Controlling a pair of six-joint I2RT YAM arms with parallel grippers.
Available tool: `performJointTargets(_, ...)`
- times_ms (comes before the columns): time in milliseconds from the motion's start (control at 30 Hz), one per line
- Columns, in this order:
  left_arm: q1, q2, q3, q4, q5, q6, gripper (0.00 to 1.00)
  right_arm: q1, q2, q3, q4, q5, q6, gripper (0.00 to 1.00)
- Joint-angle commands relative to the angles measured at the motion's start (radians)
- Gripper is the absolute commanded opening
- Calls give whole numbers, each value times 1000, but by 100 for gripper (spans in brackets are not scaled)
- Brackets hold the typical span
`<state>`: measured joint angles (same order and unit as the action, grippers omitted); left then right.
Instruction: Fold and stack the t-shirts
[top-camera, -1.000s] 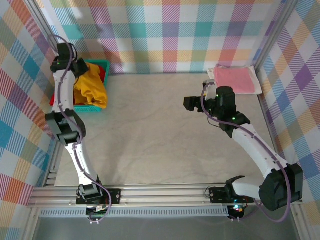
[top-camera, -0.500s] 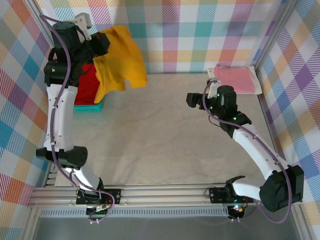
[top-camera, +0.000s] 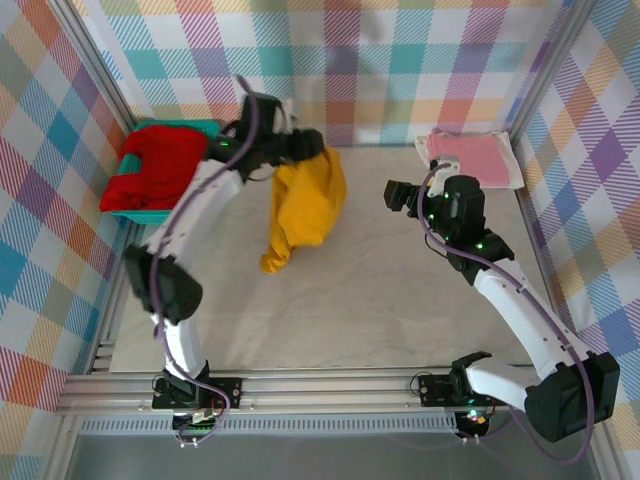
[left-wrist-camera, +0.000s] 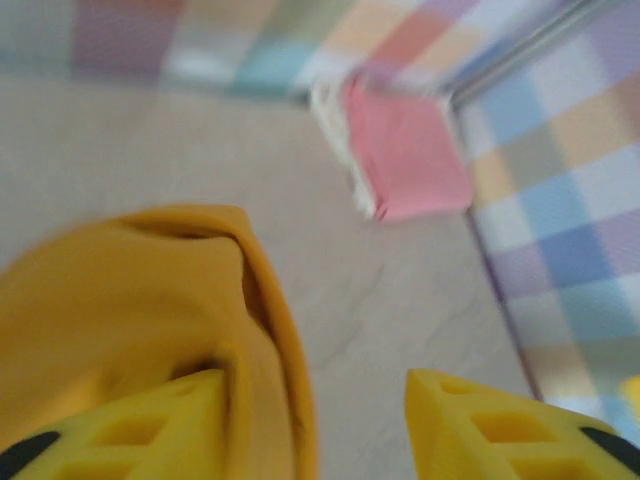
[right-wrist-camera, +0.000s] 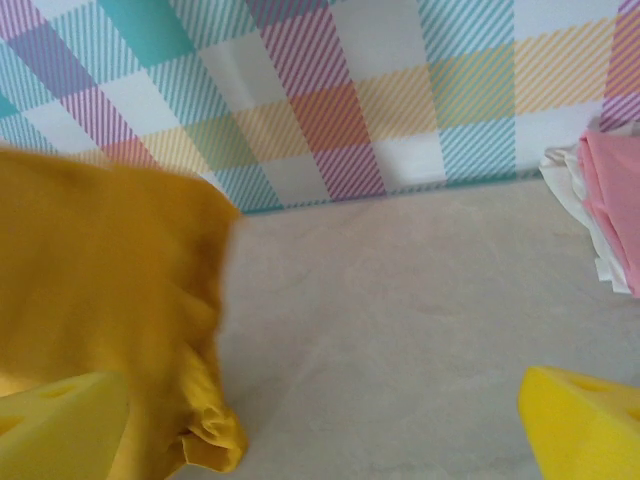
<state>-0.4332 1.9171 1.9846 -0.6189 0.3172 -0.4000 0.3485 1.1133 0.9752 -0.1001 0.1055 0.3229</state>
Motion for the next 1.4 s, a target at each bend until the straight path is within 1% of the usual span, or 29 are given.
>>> performJointTargets(0,2,-12,-108,14,-23,-34,53,6,22,-17,-31,-9,14,100)
performJointTargets(67,2,-87,-234,62,-102,-30,57,4,48,-24,-30,-74,-3,99)
performJointTargets(133,1,-172,-372,103,-151,-20,58,6,90,-21,-37,-190,-8,97)
performJointTargets(200,-1,-228,-476,98,-173,-7,58,8,141,-20,-39,-308,6,94)
performJointTargets(233,-1,-252,-535,98,-166,0,57,14,170,-19,-44,-354,14,92)
performJointTargets(267,-5,-268,-584,106,-157,3,57,20,191,-21,-56,-372,17,91)
performJointTargets(333,-19,-283,-680,145,-101,10,58,31,223,-35,-80,-366,28,90)
performJointTargets(400,-54,-262,-737,190,-54,2,58,33,224,-81,-79,-316,46,89)
performJointTargets(500,-132,-194,-746,254,-29,-12,58,27,243,-102,-149,-189,89,90)
performJointTargets(533,-154,-167,-742,282,-18,-18,58,18,254,-100,-176,-180,100,90)
performJointTargets(600,-203,-100,-713,315,-6,-30,58,-14,281,-100,-212,-200,135,90)
performJointTargets(667,-238,-40,-689,332,-8,-30,58,-40,305,-108,-211,-238,155,89)
performJointTargets(700,-248,-14,-683,359,-14,-33,58,-44,316,-109,-217,-237,160,88)
performJointTargets(800,-256,40,-688,406,-37,-50,58,-48,345,-119,-219,-234,167,86)
performJointTargets(933,-254,75,-689,406,-125,-28,56,-72,397,-135,-194,-292,177,83)
performJointTargets(1000,-246,98,-685,415,-139,-25,54,-75,423,-142,-164,-330,173,78)
performJointTargets(1133,-233,117,-675,427,-166,-31,54,-75,485,-127,-143,-399,171,71)
performJointTargets(1200,-227,115,-672,442,-167,-29,53,-75,502,-138,-84,-447,180,65)
performJointTargets(1300,-217,98,-674,450,-179,-29,51,-72,531,-128,-37,-481,202,57)
performJointTargets(1367,-213,71,-686,458,-194,-34,51,-70,563,-108,-28,-492,208,48)
